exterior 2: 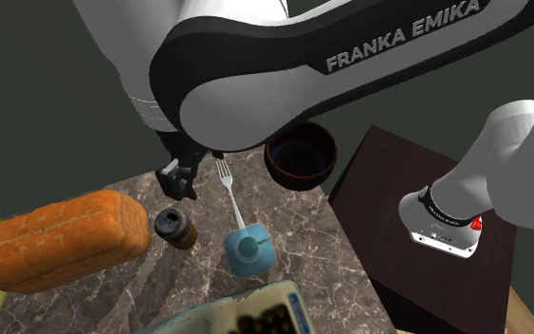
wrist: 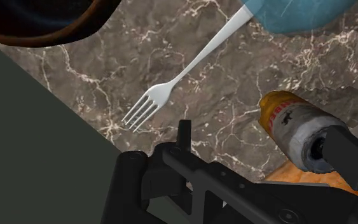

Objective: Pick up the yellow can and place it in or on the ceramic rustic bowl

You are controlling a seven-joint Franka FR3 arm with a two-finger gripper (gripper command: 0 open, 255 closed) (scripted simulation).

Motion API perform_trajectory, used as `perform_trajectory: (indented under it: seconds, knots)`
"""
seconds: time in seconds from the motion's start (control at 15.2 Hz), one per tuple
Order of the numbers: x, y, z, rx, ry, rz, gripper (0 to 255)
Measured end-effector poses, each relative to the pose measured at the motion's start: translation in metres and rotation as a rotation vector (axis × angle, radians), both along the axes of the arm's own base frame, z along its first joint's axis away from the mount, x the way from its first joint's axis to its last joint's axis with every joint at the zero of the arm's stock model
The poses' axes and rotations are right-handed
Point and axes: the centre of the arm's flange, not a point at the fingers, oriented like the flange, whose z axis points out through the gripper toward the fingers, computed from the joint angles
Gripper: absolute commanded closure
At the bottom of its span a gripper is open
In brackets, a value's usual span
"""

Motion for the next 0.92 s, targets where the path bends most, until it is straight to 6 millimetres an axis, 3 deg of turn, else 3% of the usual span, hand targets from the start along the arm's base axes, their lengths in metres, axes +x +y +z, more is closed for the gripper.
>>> perform_trajectory:
  seconds: [0.53, 0.92]
  knots:
    - [0.038, 0.097, -0.037, -0.017, -0.008, 0.055, 0]
    - [0.045, 0.111, -0.061, -0.021, -0.009, 0.062, 0]
